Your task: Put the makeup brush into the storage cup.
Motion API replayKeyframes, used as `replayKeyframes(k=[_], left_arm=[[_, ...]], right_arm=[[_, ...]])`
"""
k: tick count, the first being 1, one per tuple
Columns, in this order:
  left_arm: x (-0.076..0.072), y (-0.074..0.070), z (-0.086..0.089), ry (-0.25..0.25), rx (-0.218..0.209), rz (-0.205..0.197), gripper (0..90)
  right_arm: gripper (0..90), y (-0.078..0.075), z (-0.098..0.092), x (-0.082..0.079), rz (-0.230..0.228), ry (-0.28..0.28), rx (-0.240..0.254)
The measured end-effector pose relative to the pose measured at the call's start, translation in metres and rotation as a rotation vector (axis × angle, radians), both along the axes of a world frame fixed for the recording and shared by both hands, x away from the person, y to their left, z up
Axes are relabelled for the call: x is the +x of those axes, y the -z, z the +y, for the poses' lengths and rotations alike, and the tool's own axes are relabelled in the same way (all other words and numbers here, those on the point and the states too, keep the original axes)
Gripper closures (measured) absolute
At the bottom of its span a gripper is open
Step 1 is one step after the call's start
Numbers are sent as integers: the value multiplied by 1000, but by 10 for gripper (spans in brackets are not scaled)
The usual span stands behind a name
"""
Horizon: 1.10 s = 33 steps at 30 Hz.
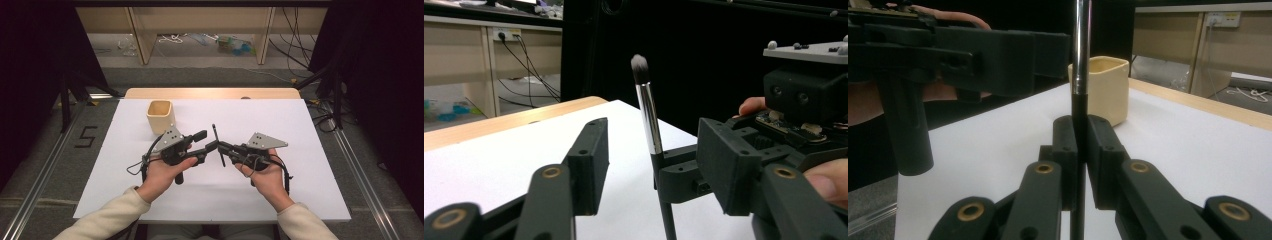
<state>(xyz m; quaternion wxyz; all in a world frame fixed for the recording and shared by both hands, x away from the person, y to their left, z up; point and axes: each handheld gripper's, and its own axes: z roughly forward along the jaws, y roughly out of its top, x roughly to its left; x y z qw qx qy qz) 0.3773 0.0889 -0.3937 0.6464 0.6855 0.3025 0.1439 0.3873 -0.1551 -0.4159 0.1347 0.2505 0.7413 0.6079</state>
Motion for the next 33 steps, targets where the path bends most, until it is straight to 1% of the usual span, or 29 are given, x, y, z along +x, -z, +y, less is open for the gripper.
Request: replayKeyframes(k=[1,3,4,5,8,9,10,12,13,14,15,17,18,19,20,21,22,23,24,26,28,29,30,31,32,33], left_arm=[[0,1,-1,-2,-1,3,490],[2,2,-1,-3,-5,6,518],[2,2,-2,-3,-9,6,534],[3,2,-2,0,-9,3,551],[3,3,-3,-5,-12,5,596],[4,3,-3,0,-15,6,613],[4,3,-3,-1,-17,5,629],[4,3,-3,-2,-13,-1,666],[4,3,-3,0,-17,1,680],[4,3,-3,-1,-18,1,696],[4,4,-3,-1,-17,1,715],[4,4,-3,1,-19,1,749],[5,4,-3,1,-18,-1,764],[5,4,-2,0,-23,1,781],[5,4,-2,-1,-31,7,792],[5,4,-2,2,-35,10,799],[5,4,-2,8,-36,10,809],[4,5,-2,14,-35,6,821],[3,4,-3,16,-31,1,830],[2,4,-3,17,-12,-21,836],[2,3,-2,20,-6,-28,837],[2,2,-2,17,-4,-31,838],[2,1,-1,19,5,-43,838],[1,-1,0,13,4,-49,838],[1,-2,1,13,17,-67,838],[0,-3,1,7,19,-69,838]], right_arm=[[841,1,1,1,-9,-2,15],[841,1,1,0,2,-2,-1],[841,2,3,0,-6,-2,13],[841,1,3,-1,1,-6,4],[841,1,5,-1,-6,-8,-2],[841,2,6,-2,-8,-1,3],[841,2,6,-2,-5,-13,2],[841,2,7,-2,-10,-10,-6],[841,2,8,-3,-3,-12,-3],[841,2,9,-3,-15,-17,-1],[841,2,9,-3,-18,-18,-3],[841,2,9,-4,-11,-16,-22],[841,2,9,-4,-14,-18,-22],[841,2,10,-4,-20,-15,-21],[841,2,10,-4,-21,-13,-30],[841,2,11,-4,-30,-7,-23],[841,2,11,-4,-28,-15,-27],[841,1,11,-4,-34,-13,-45],[841,2,13,-5,-46,-11,-43],[841,2,14,-5,-55,-14,-57],[835,2,15,-6,-68,-7,-59],[806,2,15,-6,-68,11,-61],[758,1,15,-6,-60,13,-73],[709,1,16,-6,-55,12,-85],[684,2,16,-6,-49,24,-81],[657,2,16,-6,-45,19,-91]])
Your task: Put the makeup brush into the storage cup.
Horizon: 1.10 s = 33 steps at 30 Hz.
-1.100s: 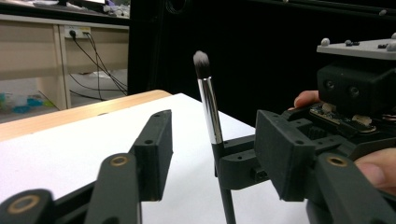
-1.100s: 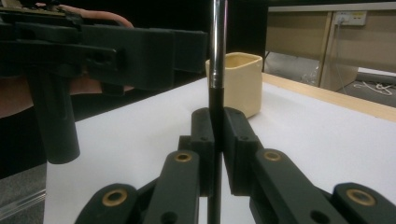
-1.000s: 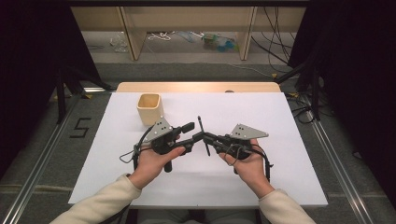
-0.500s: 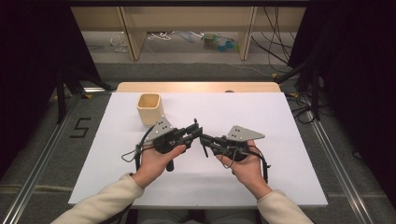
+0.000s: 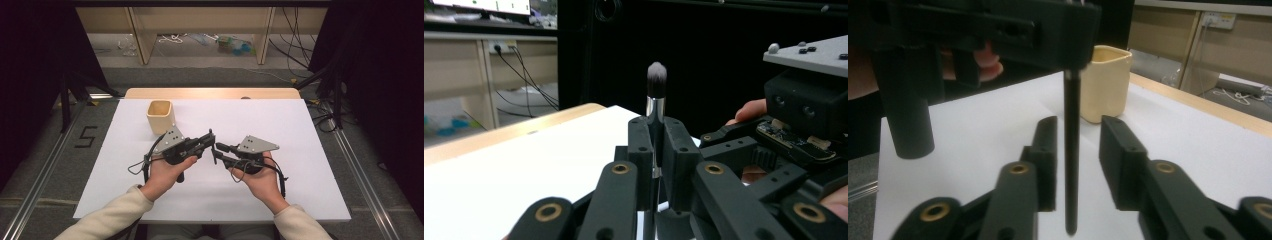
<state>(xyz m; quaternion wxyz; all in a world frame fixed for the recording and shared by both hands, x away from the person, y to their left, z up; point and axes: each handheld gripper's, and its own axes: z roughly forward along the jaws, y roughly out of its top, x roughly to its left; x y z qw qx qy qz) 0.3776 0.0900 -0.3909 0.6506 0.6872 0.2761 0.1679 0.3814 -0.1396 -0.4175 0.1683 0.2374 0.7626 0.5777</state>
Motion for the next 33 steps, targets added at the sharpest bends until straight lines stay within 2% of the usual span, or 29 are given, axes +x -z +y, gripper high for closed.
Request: replayKeyframes(k=[5,11,16,18,25,28,30,33], left_arm=[[0,-2,3,-4,18,-24,838],[0,-2,8,-13,31,-35,838],[1,-4,13,-28,29,-31,839],[2,-4,15,-31,32,-38,838],[3,-6,22,-48,38,-37,839],[4,-6,26,-55,42,-40,839],[4,-6,28,-61,37,-36,839],[5,-7,31,-68,38,-36,839]], right_arm=[[539,-2,0,-1,6,16,-14],[454,-1,0,0,8,21,-6],[427,-2,-3,-1,18,30,-20],[423,-1,-3,0,7,30,-1],[407,-1,-5,0,13,32,3],[392,-1,-7,-1,17,42,-11],[389,-1,-8,0,13,38,5],[384,-1,-11,-1,21,50,-9]])
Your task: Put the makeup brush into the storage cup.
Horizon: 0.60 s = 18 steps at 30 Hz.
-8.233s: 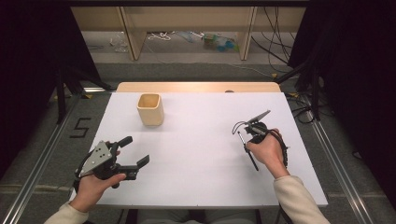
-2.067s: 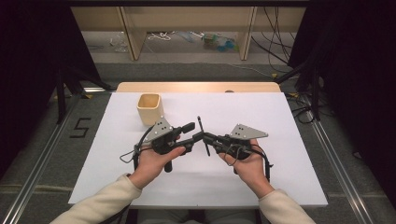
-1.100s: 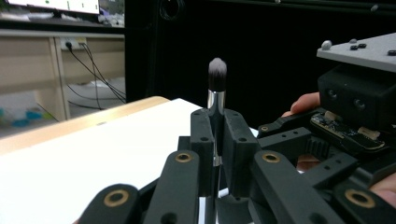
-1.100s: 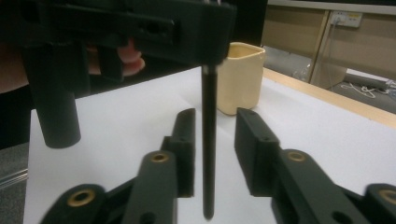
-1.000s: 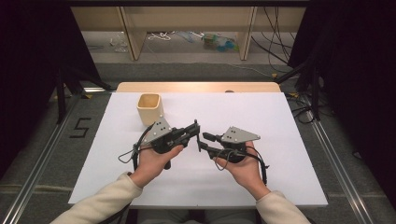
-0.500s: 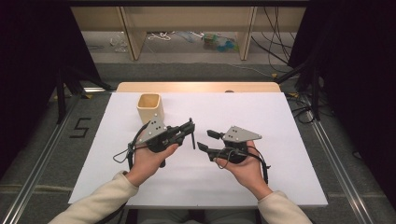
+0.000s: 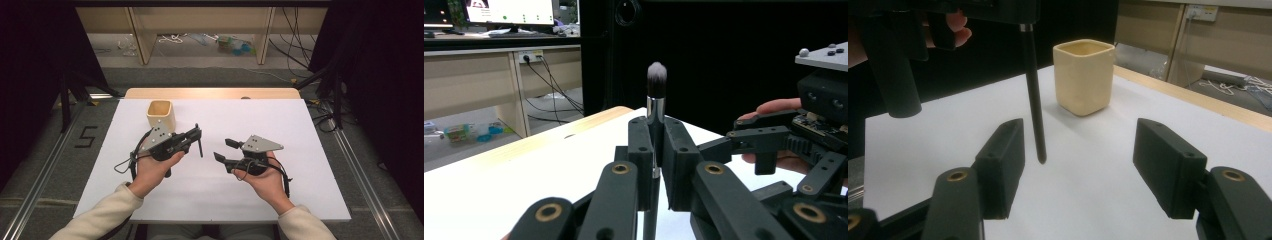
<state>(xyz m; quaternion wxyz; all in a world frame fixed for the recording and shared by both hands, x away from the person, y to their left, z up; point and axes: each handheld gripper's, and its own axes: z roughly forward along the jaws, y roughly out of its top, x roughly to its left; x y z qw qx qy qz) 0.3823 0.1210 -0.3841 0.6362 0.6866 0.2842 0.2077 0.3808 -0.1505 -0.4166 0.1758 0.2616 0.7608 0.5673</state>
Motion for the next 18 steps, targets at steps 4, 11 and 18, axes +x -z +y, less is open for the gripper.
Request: replayKeyframes(k=[4,11,18], left_arm=[[1,-1,4,-11,2,-2,839],[2,-3,9,-23,6,-12,839],[4,-3,13,-37,8,-8,839]], right_arm=[[378,1,-3,1,1,10,8],[370,1,-9,0,1,31,8],[362,3,-17,0,0,54,11]])
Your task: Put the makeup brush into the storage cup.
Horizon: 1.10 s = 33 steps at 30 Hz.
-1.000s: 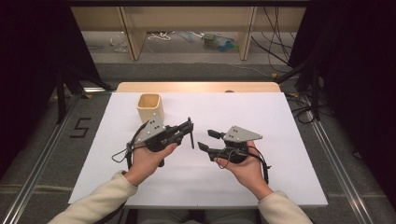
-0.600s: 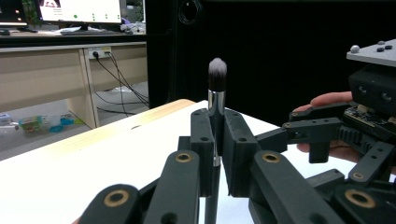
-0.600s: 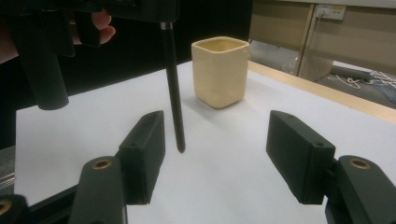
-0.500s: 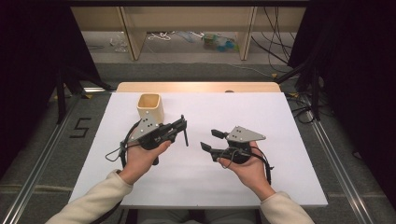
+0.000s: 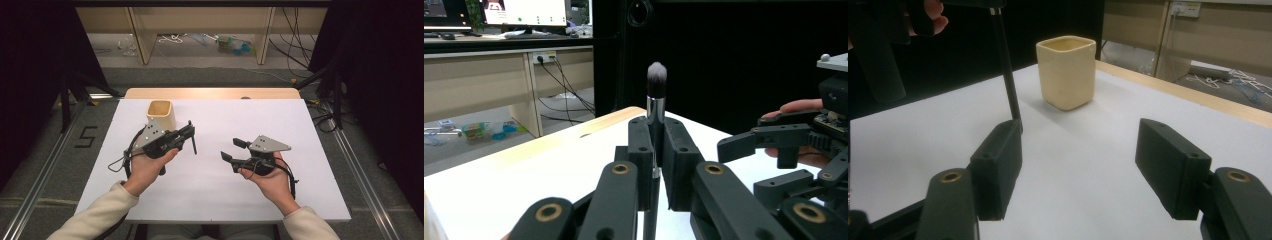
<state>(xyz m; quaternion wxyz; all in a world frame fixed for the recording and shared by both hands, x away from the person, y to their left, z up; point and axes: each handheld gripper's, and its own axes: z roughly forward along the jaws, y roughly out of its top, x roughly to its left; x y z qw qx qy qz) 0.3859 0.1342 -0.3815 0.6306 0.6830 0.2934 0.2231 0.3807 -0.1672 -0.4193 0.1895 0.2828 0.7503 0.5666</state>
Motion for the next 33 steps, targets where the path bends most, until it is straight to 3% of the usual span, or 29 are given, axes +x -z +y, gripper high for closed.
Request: replayKeyframes(k=[2,8,10,11,12,13,19,20,21,23,26,27,28,29,30,33], left_arm=[[0,0,1,-5,-3,2,839],[1,-1,5,-14,0,-1,839],[2,-2,7,-19,3,-6,839],[2,-2,8,-24,-1,0,839],[3,-2,9,-24,1,-4,839],[2,-2,9,-36,-2,16,839],[4,-3,13,-52,-7,22,839],[4,-3,13,-53,-8,23,839],[4,-3,14,-57,-10,24,839],[5,-4,16,-61,-12,26,839],[7,-4,19,-64,-10,13,839],[7,-4,20,-47,-15,16,839],[8,-5,21,-62,-9,6,839],[9,-5,22,-63,-7,6,839],[9,-6,23,-73,1,-6,839],[10,-7,26,-79,2,-11,839]], right_arm=[[361,0,-2,-1,16,0,-3],[358,0,-5,0,2,8,8],[357,1,-5,-2,20,0,22],[356,1,-7,-1,-1,4,15],[354,1,-8,-2,6,10,10],[353,0,-9,-2,6,13,4],[335,0,-12,-2,4,12,17],[333,0,-11,-3,24,22,23],[330,-1,-12,-2,1,20,19],[325,-1,-13,-2,1,16,20],[322,-2,-16,-3,0,17,17],[321,-1,-16,-3,10,18,32],[320,-2,-17,-5,25,28,26],[319,-2,-19,-3,-3,26,23],[318,-2,-21,-4,10,25,22],[315,-2,-26,-5,-7,37,28]])
